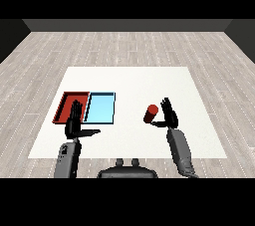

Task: Pick the red can and put it in the red box

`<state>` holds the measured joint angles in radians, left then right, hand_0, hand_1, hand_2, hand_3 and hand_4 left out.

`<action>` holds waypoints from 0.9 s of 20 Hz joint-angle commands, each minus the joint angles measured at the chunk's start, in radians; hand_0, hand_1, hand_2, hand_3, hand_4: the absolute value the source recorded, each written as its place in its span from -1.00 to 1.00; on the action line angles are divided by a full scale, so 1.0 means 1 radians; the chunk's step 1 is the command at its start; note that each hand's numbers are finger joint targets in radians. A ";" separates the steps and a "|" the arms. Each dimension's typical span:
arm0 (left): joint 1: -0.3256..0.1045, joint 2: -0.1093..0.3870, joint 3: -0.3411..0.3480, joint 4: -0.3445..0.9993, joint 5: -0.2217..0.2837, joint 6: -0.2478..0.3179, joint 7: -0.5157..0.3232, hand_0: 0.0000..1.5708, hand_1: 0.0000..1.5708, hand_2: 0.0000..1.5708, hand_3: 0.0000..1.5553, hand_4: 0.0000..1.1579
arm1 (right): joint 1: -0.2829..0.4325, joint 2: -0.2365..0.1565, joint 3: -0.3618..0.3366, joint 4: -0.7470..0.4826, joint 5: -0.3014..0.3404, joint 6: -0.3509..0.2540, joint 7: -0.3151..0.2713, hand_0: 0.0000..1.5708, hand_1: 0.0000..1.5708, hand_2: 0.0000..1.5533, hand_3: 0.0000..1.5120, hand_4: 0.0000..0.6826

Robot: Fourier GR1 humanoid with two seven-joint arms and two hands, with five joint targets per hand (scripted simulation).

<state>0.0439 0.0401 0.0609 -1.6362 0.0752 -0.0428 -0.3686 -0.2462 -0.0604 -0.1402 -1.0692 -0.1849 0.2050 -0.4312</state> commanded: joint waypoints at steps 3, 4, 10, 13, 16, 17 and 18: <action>0.011 -0.038 -0.072 -0.008 -0.046 0.072 -0.022 -1.00 -1.00 -1.00 -1.00 -1.00 | -0.038 -0.003 -0.009 0.061 -0.027 0.013 -0.016 -1.00 -1.00 -1.00 -1.00 -1.00; 0.012 -0.020 -0.030 -0.044 -0.022 0.040 0.035 -1.00 -1.00 -1.00 -1.00 -1.00 | -0.069 0.012 -0.019 0.184 -0.011 0.007 -0.087 -1.00 -1.00 -1.00 -1.00 -1.00; 0.034 -0.029 -0.045 -0.042 -0.021 0.022 0.000 -1.00 -1.00 -1.00 -1.00 -1.00 | -0.102 -0.015 -0.019 0.149 -0.040 0.001 -0.014 -1.00 -1.00 -1.00 -1.00 -1.00; -0.067 0.021 0.029 0.026 0.011 0.015 0.027 -1.00 -1.00 -1.00 -1.00 -1.00 | -0.113 -0.003 -0.007 0.188 -0.031 -0.017 -0.027 -1.00 -1.00 -1.00 -1.00 -1.00; 0.051 -0.001 0.014 -0.012 0.015 -0.006 -0.036 -1.00 -1.00 -1.00 -1.00 -1.00 | -0.079 0.052 0.038 0.073 -0.027 -0.064 0.036 -1.00 -1.00 -1.00 -1.00 -1.00; 0.028 0.020 0.031 -0.009 0.043 -0.037 -0.027 -1.00 -1.00 -1.00 -1.00 -1.00 | -0.137 0.030 0.002 0.251 -0.015 -0.039 -0.101 -1.00 -1.00 -1.00 -1.00 -1.00; 0.005 -0.010 -0.007 -0.045 0.012 0.014 0.042 -1.00 -1.00 -1.00 -1.00 -1.00 | -0.162 0.048 0.016 0.254 -0.004 -0.050 -0.111 -1.00 -1.00 -1.00 -1.00 -1.00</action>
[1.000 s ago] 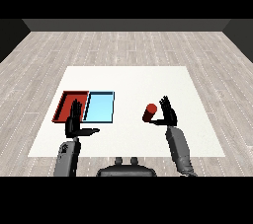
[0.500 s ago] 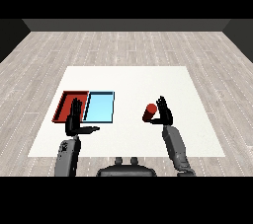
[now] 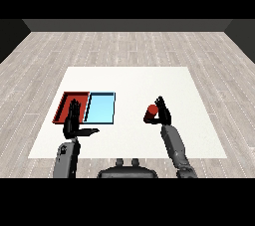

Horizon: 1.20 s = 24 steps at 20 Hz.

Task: Pick the red can and put it in the red box

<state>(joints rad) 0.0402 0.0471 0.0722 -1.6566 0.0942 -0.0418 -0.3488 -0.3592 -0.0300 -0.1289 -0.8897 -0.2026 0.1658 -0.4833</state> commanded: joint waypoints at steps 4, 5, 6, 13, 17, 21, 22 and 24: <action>-0.036 -0.022 -0.018 0.056 -0.044 0.031 -0.033 -1.00 -1.00 -1.00 -1.00 -1.00 | -0.002 -0.023 0.007 0.001 -0.018 0.022 0.021 -1.00 -1.00 -1.00 -1.00 -1.00; -0.072 -0.002 0.004 0.050 -0.022 0.026 0.006 -1.00 -1.00 -1.00 -1.00 -1.00 | -0.014 -0.011 0.002 0.087 0.003 0.018 -0.070 -1.00 -1.00 -1.00 -1.00 -1.00; -0.020 0.016 0.030 0.131 -0.007 -0.029 -0.103 -1.00 -1.00 -1.00 -1.00 -1.00 | -0.033 0.026 0.022 0.055 0.016 -0.034 -0.045 -1.00 -1.00 -1.00 -1.00 -1.00; 0.021 0.043 0.035 -0.030 0.044 -0.055 0.012 -1.00 -1.00 -1.00 -1.00 -1.00 | -0.001 0.002 0.032 0.008 0.007 -0.024 0.001 -1.00 -1.00 -1.00 -1.00 -1.00; -0.037 0.021 0.024 0.051 0.000 -0.017 -0.030 -1.00 -1.00 -1.00 -1.00 -1.00 | -0.089 -0.013 -0.006 0.194 -0.001 0.007 -0.072 -1.00 -1.00 -1.00 -1.00 -1.00; 0.052 0.012 -0.002 -0.002 0.002 -0.043 -0.046 -1.00 -1.00 -1.00 -1.00 -1.00 | -0.075 0.017 0.020 0.094 -0.001 -0.045 -0.005 -1.00 -1.00 -1.00 -1.00 -1.00; 0.031 -0.019 -0.014 0.059 -0.030 -0.006 -0.095 -1.00 -1.00 -1.00 -1.00 -1.00 | -0.128 0.026 0.011 0.136 0.004 -0.067 -0.021 -1.00 -1.00 -1.00 -1.00 -1.00; -0.101 -0.011 0.009 0.107 -0.037 0.042 -0.026 -1.00 -1.00 -1.00 -1.00 -1.00 | -0.091 -0.002 0.012 0.141 0.008 -0.038 -0.029 -1.00 -1.00 -1.00 -1.00 -1.00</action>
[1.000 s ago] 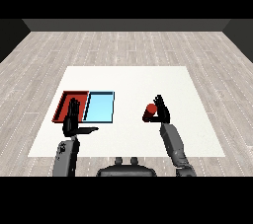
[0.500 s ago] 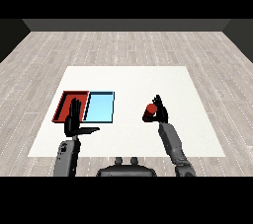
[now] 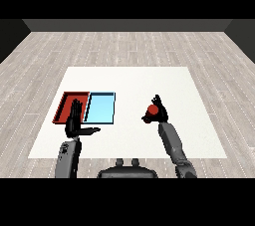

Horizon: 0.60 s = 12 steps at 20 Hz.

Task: Pick the red can and put it in the red box

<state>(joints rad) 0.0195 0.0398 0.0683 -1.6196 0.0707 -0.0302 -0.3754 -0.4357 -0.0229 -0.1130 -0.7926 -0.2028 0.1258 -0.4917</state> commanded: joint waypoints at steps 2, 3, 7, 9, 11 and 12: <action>0.029 -0.020 -0.023 -0.030 -0.020 0.020 -0.005 -1.00 -1.00 -1.00 -1.00 -1.00 | -0.079 -0.006 -0.010 0.090 0.008 -0.014 0.010 -1.00 -1.00 -1.00 -1.00 -1.00; 0.017 -0.013 -0.006 0.039 -0.004 -0.003 -0.037 -1.00 -1.00 -1.00 -1.00 -1.00 | 0.000 0.021 0.014 0.081 0.008 -0.012 -0.077 -1.00 -1.00 -1.00 -1.00 -1.00; 0.017 0.011 0.009 -0.005 0.013 -0.017 0.003 -1.00 -1.00 -1.00 -1.00 -1.00 | -0.004 0.005 0.011 0.016 0.011 -0.027 -0.004 -1.00 -1.00 -1.00 -1.00 -1.00; -0.008 0.000 0.004 0.008 0.009 -0.006 -0.006 -1.00 -1.00 -1.00 -1.00 -1.00 | -0.069 0.001 -0.025 0.153 -0.001 -0.012 -0.071 -1.00 -1.00 -0.55 -0.84 -1.00; 0.019 0.030 0.021 -0.061 0.029 -0.025 0.041 -1.00 -1.00 -1.00 -1.00 -1.00 | -0.013 -0.013 0.010 0.049 0.035 -0.064 -0.021 0.67 0.67 0.78 0.79 -0.12; -0.006 0.022 0.029 0.013 0.025 -0.023 -0.002 -1.00 -1.00 -1.00 -1.00 -1.00 | -0.040 -0.002 0.007 0.075 0.042 -0.100 -0.005 0.87 0.87 0.89 0.90 0.70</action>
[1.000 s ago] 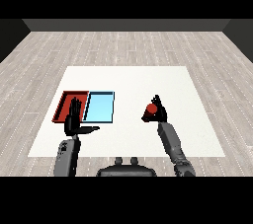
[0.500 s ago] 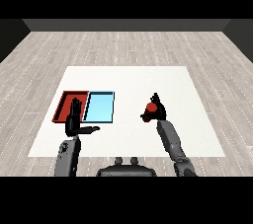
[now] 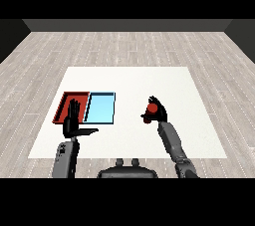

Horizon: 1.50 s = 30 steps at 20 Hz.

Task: Pick the red can and put it in the red box

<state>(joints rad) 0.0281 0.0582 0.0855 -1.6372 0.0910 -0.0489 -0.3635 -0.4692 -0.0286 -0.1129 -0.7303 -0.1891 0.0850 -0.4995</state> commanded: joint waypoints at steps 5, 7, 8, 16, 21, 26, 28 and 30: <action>0.007 -0.010 -0.004 0.030 -0.014 0.003 -0.031 -1.00 -1.00 -1.00 -1.00 -1.00 | -0.009 0.012 0.021 -0.013 0.044 -0.113 -0.004 0.91 0.91 0.89 0.90 0.95; -0.061 0.007 0.008 0.010 -0.013 0.026 0.044 -1.00 -1.00 -1.00 -1.00 -1.00 | -0.006 0.011 0.050 -0.091 0.062 -0.140 0.071 0.89 0.89 0.88 0.90 0.94; 0.021 -0.009 -0.016 0.033 -0.037 0.004 -0.054 -1.00 -1.00 -1.00 -1.00 -1.00 | -0.018 -0.038 0.029 -0.003 0.065 -0.075 0.008 0.88 0.88 0.88 0.89 0.94; 0.025 -0.014 -0.029 -0.034 -0.003 -0.009 0.011 -1.00 -1.00 -1.00 -1.00 -1.00 | 0.018 0.011 0.062 -0.153 0.094 -0.145 0.018 0.86 0.86 0.86 0.87 0.94; -0.025 -0.031 -0.087 0.011 -0.091 0.049 0.045 -1.00 -1.00 -1.00 -1.00 -1.00 | 0.123 0.003 0.124 -0.402 0.090 -0.143 0.119 0.83 0.83 0.85 0.86 0.92; -0.069 -0.055 -0.132 0.046 -0.094 0.034 0.072 -1.00 -1.00 -1.00 -1.00 -1.00 | 0.104 0.004 0.120 -0.485 0.083 -0.169 0.182 0.83 0.83 0.87 0.87 0.90; -0.132 -0.058 -0.174 0.060 -0.082 0.034 0.122 -1.00 -1.00 -1.00 -1.00 -1.00 | 0.106 0.026 0.129 -0.483 0.083 -0.171 0.172 0.82 0.82 0.86 0.88 0.91; -0.143 -0.058 -0.222 0.139 -0.095 0.087 0.048 -1.00 -1.00 -1.00 -1.00 -1.00 | 0.110 0.028 0.152 -0.500 0.079 -0.200 0.173 0.81 0.81 0.85 0.87 0.90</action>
<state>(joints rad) -0.0592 0.0066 -0.0854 -1.5726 0.0047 0.0055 -0.2946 -0.3652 -0.0090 0.0239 -1.1679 -0.1121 -0.0922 -0.3634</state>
